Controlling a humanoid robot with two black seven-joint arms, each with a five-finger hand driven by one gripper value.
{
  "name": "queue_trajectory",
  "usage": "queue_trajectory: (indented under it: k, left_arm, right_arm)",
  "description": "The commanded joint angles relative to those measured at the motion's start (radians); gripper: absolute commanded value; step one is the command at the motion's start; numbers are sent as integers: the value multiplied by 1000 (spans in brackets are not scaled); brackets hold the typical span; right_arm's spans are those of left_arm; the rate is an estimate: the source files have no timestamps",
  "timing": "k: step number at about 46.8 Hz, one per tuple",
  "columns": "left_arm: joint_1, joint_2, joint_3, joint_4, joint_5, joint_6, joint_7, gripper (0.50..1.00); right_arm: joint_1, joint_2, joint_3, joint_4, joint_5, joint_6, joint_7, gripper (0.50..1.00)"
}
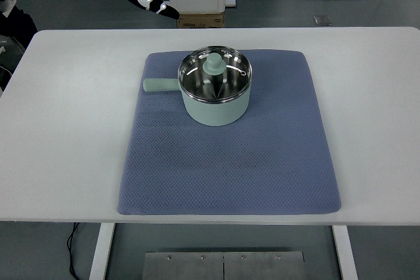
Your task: Rotate green pot handle
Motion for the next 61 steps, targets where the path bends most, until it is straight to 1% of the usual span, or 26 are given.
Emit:
queue_trajectory:
  k: [1, 9, 13, 18, 25, 29, 32, 35, 36, 39, 41, 43, 49, 51, 57, 61]
  left_arm:
    - [38, -10, -2, 27, -86, 16, 0, 1000]
    - [134, -76, -5, 85, -281, 98, 0, 1000]
    - [178, -116, -3, 122, -351, 163, 0, 1000]
    - [227, -165, -5, 157, -393, 242, 0, 1000]
    - [261, -186, -5, 176, -520, 311, 2, 1000]
    - [275, -197, -3, 176, -598, 337, 2, 1000]
    - [295, -203, -5, 176, -644, 346, 2, 1000]
    - [306, -212, -6, 176, -675, 346, 2, 1000]
    - [324, -225, -11, 176, -719, 346, 2, 1000]
    - [351, -229, -37, 176, -766, 348, 2, 1000]
    - [370, -231, -60, 177, -786, 354, 5, 1000]
    - [390, -231, -81, 177, -792, 372, 10, 1000]
    - [451, -251, -146, 177, -792, 487, 4, 1000]
    - [471, -263, -163, 177, -790, 513, 2, 1000]
    - [511, -277, -202, 176, -793, 546, 0, 1000]
    - [543, -289, -232, 177, -793, 599, 0, 1000]
  right_arm:
    - [0, 0, 0, 0, 0, 0, -1, 1000]
    - [0, 0, 0, 0, 0, 0, -1, 1000]
    - [0, 0, 0, 0, 0, 0, 1, 1000]
    - [0, 0, 0, 0, 0, 0, -1, 1000]
    - [0, 0, 0, 0, 0, 0, 1, 1000]
    - [0, 0, 0, 0, 0, 0, 1, 1000]
    - [0, 0, 0, 0, 0, 0, -1, 1000]
    - [0, 0, 0, 0, 0, 0, -1, 1000]
    - [0, 0, 0, 0, 0, 0, 1, 1000]
    - [0, 0, 0, 0, 0, 0, 1, 1000]
    - [0, 0, 0, 0, 0, 0, 1, 1000]
    - [0, 0, 0, 0, 0, 0, -1, 1000]
    - [3, 0, 0, 2, 0, 1, 1, 1000]
    - [12, 0, 0, 6, 0, 9, 1, 1000]
    - [31, 0, 0, 5, 0, 11, 1, 1000]
    - [32, 0, 3, 5, 0, 9, 1, 1000]
